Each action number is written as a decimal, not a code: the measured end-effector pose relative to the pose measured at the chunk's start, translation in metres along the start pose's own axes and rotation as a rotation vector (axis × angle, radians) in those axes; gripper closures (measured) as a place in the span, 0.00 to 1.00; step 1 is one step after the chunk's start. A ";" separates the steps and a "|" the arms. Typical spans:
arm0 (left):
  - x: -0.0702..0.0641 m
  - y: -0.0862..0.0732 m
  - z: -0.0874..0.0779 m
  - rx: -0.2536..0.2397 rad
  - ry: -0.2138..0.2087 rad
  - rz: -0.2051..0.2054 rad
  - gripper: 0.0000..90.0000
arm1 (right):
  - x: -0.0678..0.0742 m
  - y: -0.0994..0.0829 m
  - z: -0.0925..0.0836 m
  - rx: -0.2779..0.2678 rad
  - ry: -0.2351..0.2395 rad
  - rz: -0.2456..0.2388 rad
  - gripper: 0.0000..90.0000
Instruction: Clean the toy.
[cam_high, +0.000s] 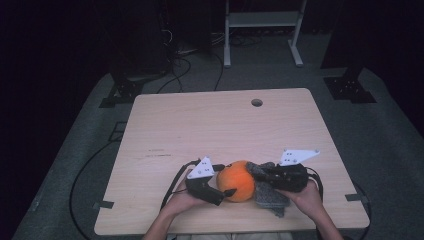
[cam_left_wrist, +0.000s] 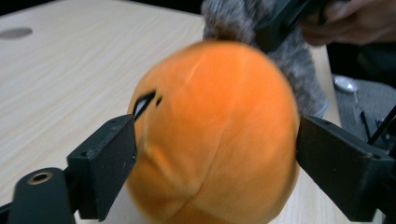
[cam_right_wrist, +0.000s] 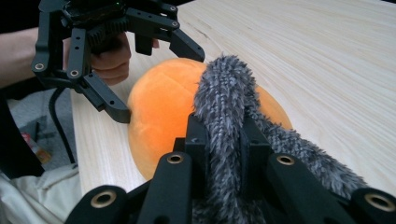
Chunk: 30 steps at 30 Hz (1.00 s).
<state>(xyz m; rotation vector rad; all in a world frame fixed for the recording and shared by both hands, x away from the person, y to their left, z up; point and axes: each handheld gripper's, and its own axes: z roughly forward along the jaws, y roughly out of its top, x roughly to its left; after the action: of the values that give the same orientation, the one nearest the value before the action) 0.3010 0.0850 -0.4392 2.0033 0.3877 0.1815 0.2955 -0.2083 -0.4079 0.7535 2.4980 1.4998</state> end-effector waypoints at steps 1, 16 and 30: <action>-0.001 -0.001 0.000 0.005 0.000 0.006 0.14 | 0.001 0.000 0.000 0.006 -0.005 -0.006 0.85; -0.007 0.014 -0.013 -0.050 0.060 0.048 0.40 | -0.008 0.000 0.001 -0.023 -0.010 0.053 0.85; -0.007 0.006 -0.003 -0.058 0.004 0.034 0.33 | 0.007 0.007 0.003 -0.044 0.012 0.011 0.85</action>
<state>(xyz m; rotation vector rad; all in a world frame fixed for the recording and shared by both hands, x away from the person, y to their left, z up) 0.2952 0.0824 -0.4321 1.9531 0.3478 0.2158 0.2933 -0.1998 -0.4025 0.7549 2.4642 1.5625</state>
